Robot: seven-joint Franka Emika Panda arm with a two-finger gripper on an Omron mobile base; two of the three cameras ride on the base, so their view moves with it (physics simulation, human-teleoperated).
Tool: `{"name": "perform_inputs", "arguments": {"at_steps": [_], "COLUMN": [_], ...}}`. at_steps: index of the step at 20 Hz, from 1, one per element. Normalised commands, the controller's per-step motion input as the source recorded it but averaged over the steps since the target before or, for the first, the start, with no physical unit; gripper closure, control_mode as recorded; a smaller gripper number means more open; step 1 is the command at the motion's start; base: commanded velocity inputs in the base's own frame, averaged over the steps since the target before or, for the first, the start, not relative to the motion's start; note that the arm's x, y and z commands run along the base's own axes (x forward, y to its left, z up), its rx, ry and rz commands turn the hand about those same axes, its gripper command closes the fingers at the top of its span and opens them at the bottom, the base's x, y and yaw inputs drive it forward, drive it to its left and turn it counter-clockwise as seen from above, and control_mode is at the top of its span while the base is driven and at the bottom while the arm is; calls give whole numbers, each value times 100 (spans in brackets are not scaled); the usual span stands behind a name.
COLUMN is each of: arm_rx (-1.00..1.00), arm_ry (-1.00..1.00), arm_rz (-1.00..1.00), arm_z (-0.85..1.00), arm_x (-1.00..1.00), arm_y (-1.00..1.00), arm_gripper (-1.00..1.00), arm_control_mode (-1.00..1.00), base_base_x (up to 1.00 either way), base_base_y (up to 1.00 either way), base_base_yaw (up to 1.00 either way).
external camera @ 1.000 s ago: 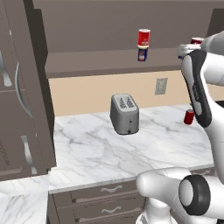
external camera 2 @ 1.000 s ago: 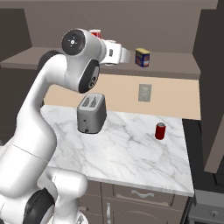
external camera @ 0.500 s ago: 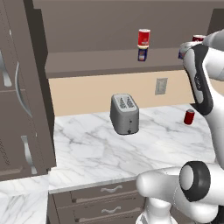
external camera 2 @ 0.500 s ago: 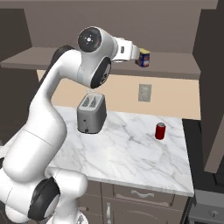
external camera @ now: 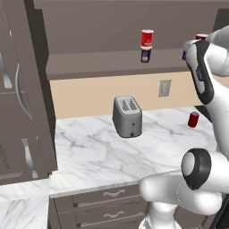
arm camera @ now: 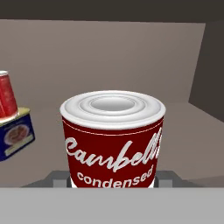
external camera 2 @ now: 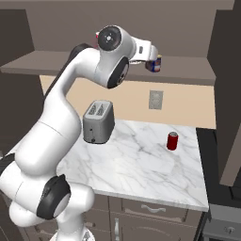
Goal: Stack two cans on top of the other two cans in the cabinet.
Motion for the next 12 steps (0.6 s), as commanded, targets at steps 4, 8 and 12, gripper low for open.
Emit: {"name": "perform_inputs", "arguments": {"at_steps": [4, 8, 12], "arm_rx": [0, 0, 0], "arm_ry": [2, 0, 0], "arm_rz": [0, 0, 0], "arm_z": [3, 7, 7], "arm_x": [18, 22, 21], "arm_y": [-25, -17, -11], "arm_gripper": [100, 100, 100], "arm_control_mode": [-100, -100, -100], "base_base_x": [0, 0, 0], "base_base_y": [0, 0, 0], "base_base_yaw": [0, 0, 0]}}
